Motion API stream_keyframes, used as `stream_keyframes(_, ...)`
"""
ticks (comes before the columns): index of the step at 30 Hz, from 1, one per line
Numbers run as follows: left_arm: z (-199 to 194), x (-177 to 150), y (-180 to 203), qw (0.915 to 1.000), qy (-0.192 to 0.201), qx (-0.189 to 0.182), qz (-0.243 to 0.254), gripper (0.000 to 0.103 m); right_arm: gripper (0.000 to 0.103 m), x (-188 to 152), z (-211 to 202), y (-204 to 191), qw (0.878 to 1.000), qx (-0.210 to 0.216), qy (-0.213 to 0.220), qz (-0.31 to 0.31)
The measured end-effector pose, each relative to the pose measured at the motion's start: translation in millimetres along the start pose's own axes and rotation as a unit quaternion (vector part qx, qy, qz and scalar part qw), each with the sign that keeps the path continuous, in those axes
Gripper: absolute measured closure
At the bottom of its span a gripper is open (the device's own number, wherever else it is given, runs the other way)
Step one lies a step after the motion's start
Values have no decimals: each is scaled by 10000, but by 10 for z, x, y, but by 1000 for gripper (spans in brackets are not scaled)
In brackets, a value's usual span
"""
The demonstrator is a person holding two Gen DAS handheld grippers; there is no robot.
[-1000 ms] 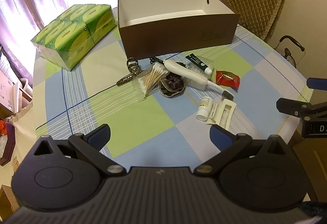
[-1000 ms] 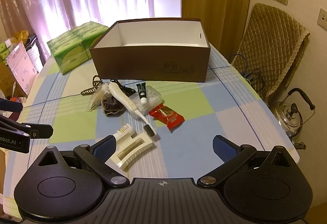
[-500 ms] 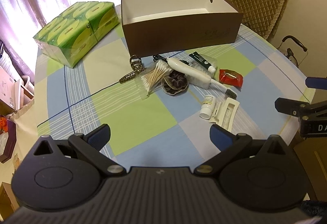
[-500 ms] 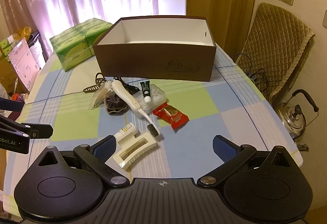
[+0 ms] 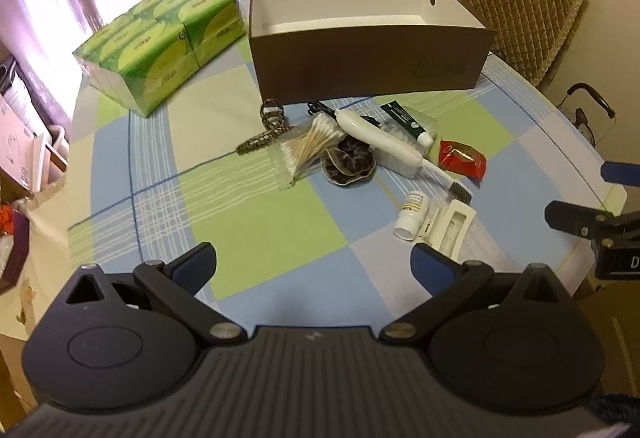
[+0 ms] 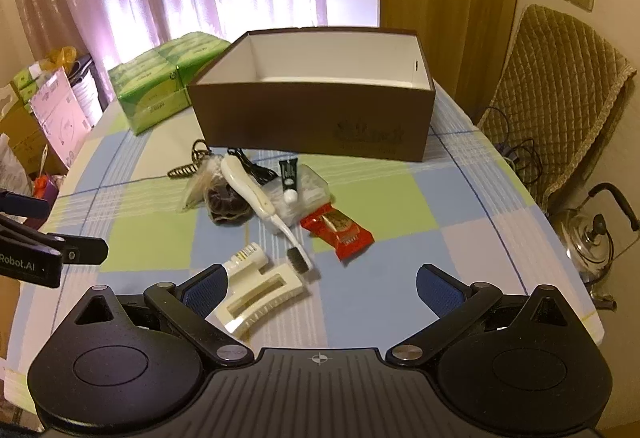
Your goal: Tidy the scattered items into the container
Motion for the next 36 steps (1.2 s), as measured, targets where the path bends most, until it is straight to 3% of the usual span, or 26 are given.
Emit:
stream_keyframes(16, 316, 259, 222, 9987, -94, -101, -497, 2, 0, 306, 365, 329, 9977, 485, -218, -411)
stream_keyframes(30, 612, 327, 479, 9959, -266, -318, -808, 16, 0, 588, 795, 630, 9914, 868, -583, -785)
stream_keyframes(36, 758, 435, 481, 9913, -296, -338, -1236, 29, 0, 672, 941, 696, 9875, 1016, -684, -997)
Point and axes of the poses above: each gripper's, at about its wrist camera, not at the fingertips, and z roughly the way its jaws point, y to its right, x to its top, the point moved 4 cm from there along z, roughly the way its jaws point, and after that the axes turned 11 degrees about z, right-handed, at the moved point
